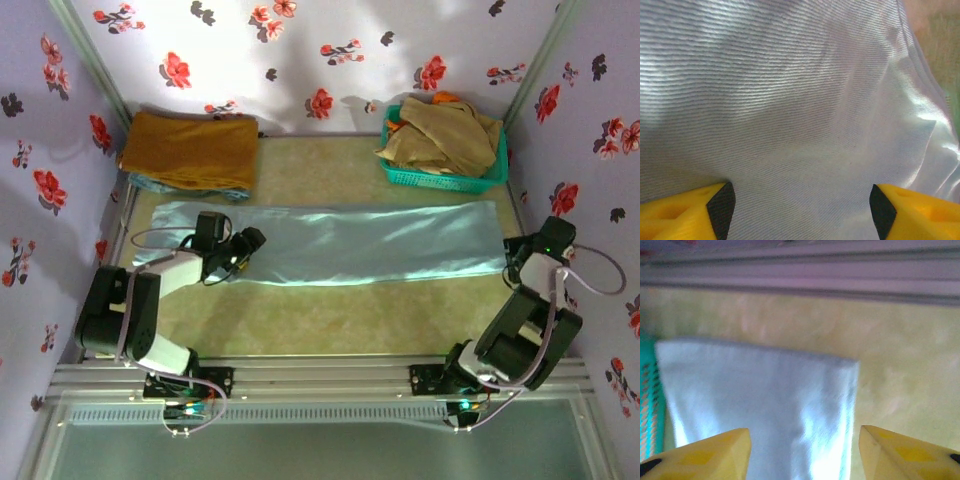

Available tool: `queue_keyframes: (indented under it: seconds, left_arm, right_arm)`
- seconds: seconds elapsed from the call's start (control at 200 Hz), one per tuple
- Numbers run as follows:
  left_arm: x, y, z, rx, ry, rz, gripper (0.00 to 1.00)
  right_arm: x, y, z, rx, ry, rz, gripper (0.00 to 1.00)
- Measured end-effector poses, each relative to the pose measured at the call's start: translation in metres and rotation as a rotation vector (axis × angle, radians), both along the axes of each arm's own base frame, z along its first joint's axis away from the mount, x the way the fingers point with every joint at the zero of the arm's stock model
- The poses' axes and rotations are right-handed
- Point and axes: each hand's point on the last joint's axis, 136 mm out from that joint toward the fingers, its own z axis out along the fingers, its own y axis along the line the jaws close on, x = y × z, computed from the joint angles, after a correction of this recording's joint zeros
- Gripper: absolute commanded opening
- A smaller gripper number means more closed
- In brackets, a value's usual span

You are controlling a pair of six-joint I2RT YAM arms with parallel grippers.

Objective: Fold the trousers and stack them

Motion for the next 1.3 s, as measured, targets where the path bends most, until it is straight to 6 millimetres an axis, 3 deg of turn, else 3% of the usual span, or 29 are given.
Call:
queue_keyframes:
  seconds: [0.05,0.115,0.19,0.3,0.41,0.59,0.75,0.93,1.045,1.125,1.205,1.3]
  left_arm:
    - [0.0,0.005,0.0,0.005,0.004,0.012,0.74]
    - [0.003,0.014,-0.001,0.011,0.007,0.042,0.73]
    - [0.008,0.028,-0.002,0.017,0.009,0.089,0.74]
    - [0.01,0.046,-0.004,0.024,0.006,0.152,0.73]
    - [0.004,0.068,-0.005,0.025,-0.007,0.224,0.73]
    - [-0.008,0.11,-0.006,0.012,-0.026,0.357,0.73]
    - [-0.013,0.143,-0.006,-0.051,-0.013,0.457,0.69]
    - [-0.032,0.177,-0.008,-0.079,0.042,0.569,0.67]
    - [-0.044,0.173,-0.004,-0.059,0.084,0.557,0.72]
    - [-0.043,0.163,0.011,-0.029,0.08,0.515,0.79]
    - [-0.031,0.147,0.044,0.019,0.011,0.43,0.86]
    - [-0.016,0.125,0.084,0.072,-0.095,0.336,0.87]
  right_arm:
    - [0.015,0.025,0.014,-0.031,-0.039,0.082,0.32]
    - [0.039,0.073,0.027,-0.046,-0.092,0.233,0.17]
    - [0.059,0.128,0.029,-0.039,-0.117,0.397,0.08]
    - [0.073,0.194,0.009,-0.013,-0.084,0.582,0.02]
    - [0.079,0.23,-0.025,0.014,-0.001,0.675,0.01]
    - [0.071,0.252,-0.074,0.09,0.108,0.727,0.04]
    - [0.073,0.273,-0.074,0.158,0.077,0.794,0.07]
    - [0.057,0.3,-0.075,0.236,0.046,0.885,0.15]
    - [0.044,0.297,-0.069,0.207,0.091,0.921,0.26]
    - [0.043,0.283,-0.056,0.123,0.144,0.949,0.49]
    - [0.058,0.265,-0.03,-0.013,0.158,0.964,0.69]
    - [0.086,0.234,0.007,-0.241,0.177,0.953,0.75]
